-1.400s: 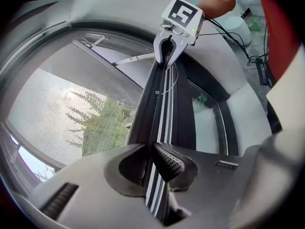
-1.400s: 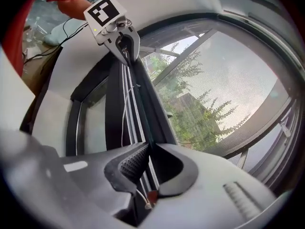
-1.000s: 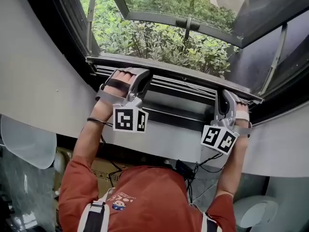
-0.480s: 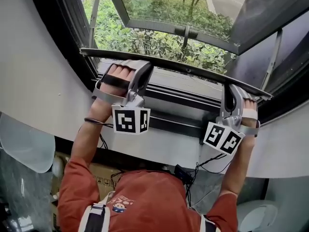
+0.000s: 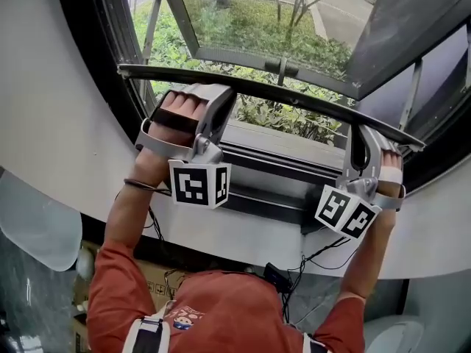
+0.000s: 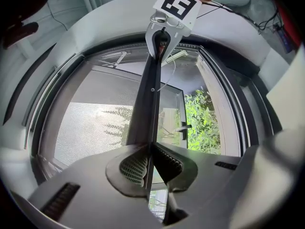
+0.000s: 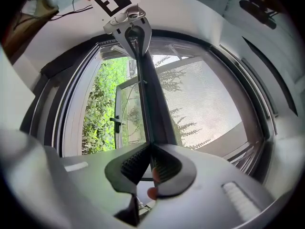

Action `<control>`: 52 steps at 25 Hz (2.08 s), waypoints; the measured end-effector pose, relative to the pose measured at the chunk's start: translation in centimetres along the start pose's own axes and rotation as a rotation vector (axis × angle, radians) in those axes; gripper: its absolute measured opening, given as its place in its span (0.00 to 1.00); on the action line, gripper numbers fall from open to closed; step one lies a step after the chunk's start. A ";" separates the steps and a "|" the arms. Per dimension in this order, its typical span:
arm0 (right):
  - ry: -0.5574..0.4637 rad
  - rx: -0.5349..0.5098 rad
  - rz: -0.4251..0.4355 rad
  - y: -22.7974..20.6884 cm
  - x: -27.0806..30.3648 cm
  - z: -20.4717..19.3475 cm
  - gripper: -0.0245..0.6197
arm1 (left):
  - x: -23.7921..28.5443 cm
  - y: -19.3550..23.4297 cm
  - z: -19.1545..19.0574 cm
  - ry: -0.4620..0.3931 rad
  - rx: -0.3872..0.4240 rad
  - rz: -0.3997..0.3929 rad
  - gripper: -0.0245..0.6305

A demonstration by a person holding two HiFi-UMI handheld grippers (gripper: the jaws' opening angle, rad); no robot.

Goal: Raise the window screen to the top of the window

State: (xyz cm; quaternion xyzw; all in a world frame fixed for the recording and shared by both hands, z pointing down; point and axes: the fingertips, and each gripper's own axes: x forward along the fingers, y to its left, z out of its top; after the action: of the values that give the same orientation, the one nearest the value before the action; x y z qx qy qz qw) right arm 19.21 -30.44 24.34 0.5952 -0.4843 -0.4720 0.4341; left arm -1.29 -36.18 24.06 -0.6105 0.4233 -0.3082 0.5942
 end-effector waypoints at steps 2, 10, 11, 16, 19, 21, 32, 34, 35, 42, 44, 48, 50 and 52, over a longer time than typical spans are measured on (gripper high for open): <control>-0.006 0.001 -0.023 -0.6 0.1 0.0 0.09 | 0.0 0.6 0.2 -0.007 0.006 0.017 0.09; -0.018 0.002 -0.089 -0.9 0.2 0.1 0.10 | 0.0 1.2 0.3 -0.018 0.038 0.097 0.09; -0.017 -0.002 -0.093 -0.9 0.1 0.1 0.10 | 0.0 1.2 0.3 -0.019 0.039 0.102 0.09; -0.020 -0.031 -0.144 -5.9 0.6 0.7 0.10 | 0.7 6.0 1.0 -0.034 0.026 0.154 0.09; -0.031 -0.048 -0.195 -10.1 1.2 1.6 0.10 | 1.1 10.2 1.4 -0.033 0.041 0.201 0.09; -0.030 -0.064 -0.219 -11.7 1.4 2.0 0.10 | 1.3 11.9 1.5 -0.036 0.050 0.225 0.09; -0.034 -0.112 -0.306 -17.3 2.5 3.1 0.10 | 2.2 17.7 1.9 -0.049 0.062 0.313 0.09; -0.036 -0.113 -0.323 -18.4 2.9 3.3 0.10 | 2.5 18.7 2.0 -0.046 0.061 0.329 0.09; -0.038 -0.114 -0.328 -19.0 3.1 3.4 0.10 | 2.6 19.3 2.0 -0.044 0.063 0.335 0.09; -0.046 -0.138 -0.373 -22.7 3.9 3.9 0.10 | 3.4 23.1 2.4 -0.033 0.097 0.380 0.09; -0.046 -0.142 -0.382 -23.9 4.0 4.1 0.10 | 3.5 24.3 2.7 -0.029 0.098 0.389 0.09; -0.047 -0.155 -0.403 -25.6 4.4 4.5 0.10 | 3.7 26.0 2.7 -0.031 0.095 0.412 0.09; -0.046 -0.155 -0.410 -26.1 4.6 4.6 0.10 | 3.8 26.5 2.7 -0.033 0.096 0.421 0.09; -0.044 -0.156 -0.422 -26.6 4.7 4.5 0.10 | 4.0 27.1 2.9 -0.038 0.102 0.433 0.09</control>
State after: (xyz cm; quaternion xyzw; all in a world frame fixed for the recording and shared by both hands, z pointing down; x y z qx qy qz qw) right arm 19.59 -31.25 -3.06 0.6377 -0.3204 -0.6011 0.3597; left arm -1.06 -36.62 -3.45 -0.4803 0.5171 -0.1832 0.6844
